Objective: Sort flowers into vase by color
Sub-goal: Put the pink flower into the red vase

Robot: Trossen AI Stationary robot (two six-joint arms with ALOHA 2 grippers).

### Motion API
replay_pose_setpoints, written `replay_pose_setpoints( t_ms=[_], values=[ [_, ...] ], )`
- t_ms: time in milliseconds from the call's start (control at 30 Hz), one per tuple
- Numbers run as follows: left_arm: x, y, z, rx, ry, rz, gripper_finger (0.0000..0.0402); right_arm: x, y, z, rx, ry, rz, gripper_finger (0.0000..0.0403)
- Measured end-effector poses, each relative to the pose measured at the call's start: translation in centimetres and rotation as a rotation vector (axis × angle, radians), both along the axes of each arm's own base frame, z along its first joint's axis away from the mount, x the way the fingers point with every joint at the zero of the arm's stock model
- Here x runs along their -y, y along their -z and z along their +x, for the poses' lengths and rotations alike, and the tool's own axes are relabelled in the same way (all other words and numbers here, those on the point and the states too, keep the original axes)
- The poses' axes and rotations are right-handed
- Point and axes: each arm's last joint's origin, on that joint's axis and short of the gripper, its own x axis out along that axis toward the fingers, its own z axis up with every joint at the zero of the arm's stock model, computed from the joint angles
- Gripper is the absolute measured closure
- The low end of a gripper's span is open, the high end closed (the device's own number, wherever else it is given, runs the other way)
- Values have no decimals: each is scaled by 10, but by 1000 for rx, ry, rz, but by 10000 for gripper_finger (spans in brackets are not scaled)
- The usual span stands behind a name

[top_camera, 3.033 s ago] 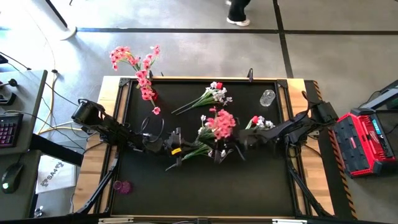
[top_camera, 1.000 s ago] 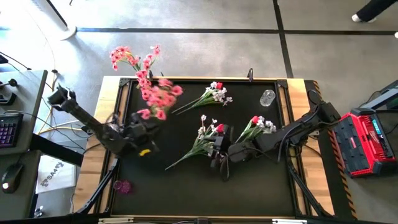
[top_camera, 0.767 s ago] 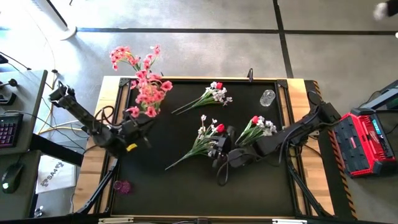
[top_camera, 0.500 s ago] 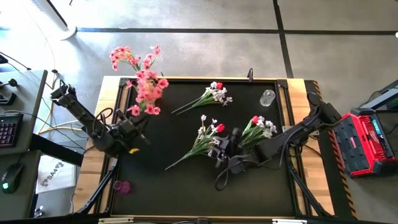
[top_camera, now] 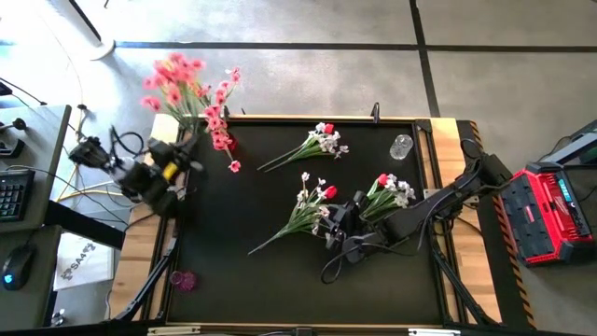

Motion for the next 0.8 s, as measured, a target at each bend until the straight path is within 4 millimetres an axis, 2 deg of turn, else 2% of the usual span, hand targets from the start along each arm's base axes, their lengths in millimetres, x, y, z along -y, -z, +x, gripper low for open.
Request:
replay_pose_setpoints(
  t_ms=[133, 267, 467, 667, 800],
  values=[
    [-16, -4, -9, -22, -94, 22, 401, 1, 1, -1, -20, -1, -10, 237],
    [-30, -6, -10, -8, -153, 62, 401, 3, 2, -1, -39, -6, -29, 238],
    [-50, -9, -5, -23, -61, 243, 401, 9, 2, 2, -55, 1, -46, 237],
    [-68, 0, -5, -86, -88, 240, 401, 8, 3, 0, -87, -20, -39, 237],
    [-78, 12, -4, -58, -84, 228, 401, 8, 5, -2, -108, -23, -47, 237]
  ],
)
